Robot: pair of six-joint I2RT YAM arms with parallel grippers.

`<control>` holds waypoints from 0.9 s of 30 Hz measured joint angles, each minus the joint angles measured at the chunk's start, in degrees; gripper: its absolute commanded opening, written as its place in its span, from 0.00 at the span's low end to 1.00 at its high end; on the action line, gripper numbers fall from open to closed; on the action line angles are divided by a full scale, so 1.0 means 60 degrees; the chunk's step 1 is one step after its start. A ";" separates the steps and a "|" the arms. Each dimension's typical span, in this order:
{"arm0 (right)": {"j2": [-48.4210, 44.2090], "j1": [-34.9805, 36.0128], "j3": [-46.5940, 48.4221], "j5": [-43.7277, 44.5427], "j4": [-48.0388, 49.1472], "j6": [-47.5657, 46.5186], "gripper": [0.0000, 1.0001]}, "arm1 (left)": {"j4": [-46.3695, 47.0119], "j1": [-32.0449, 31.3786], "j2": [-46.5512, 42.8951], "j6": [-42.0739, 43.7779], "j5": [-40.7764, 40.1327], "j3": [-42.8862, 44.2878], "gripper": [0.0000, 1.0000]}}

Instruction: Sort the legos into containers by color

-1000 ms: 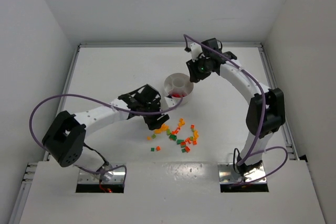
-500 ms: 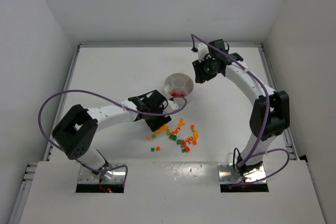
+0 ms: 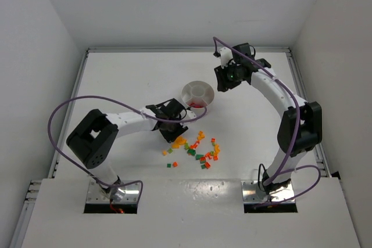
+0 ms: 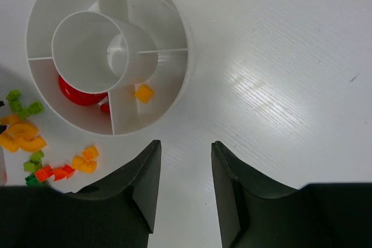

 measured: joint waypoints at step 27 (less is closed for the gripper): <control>0.0000 -0.0004 0.0000 0.0000 0.0000 0.0000 0.37 | -0.0011 0.0324 -0.0051 0.0372 0.1290 0.0200 0.10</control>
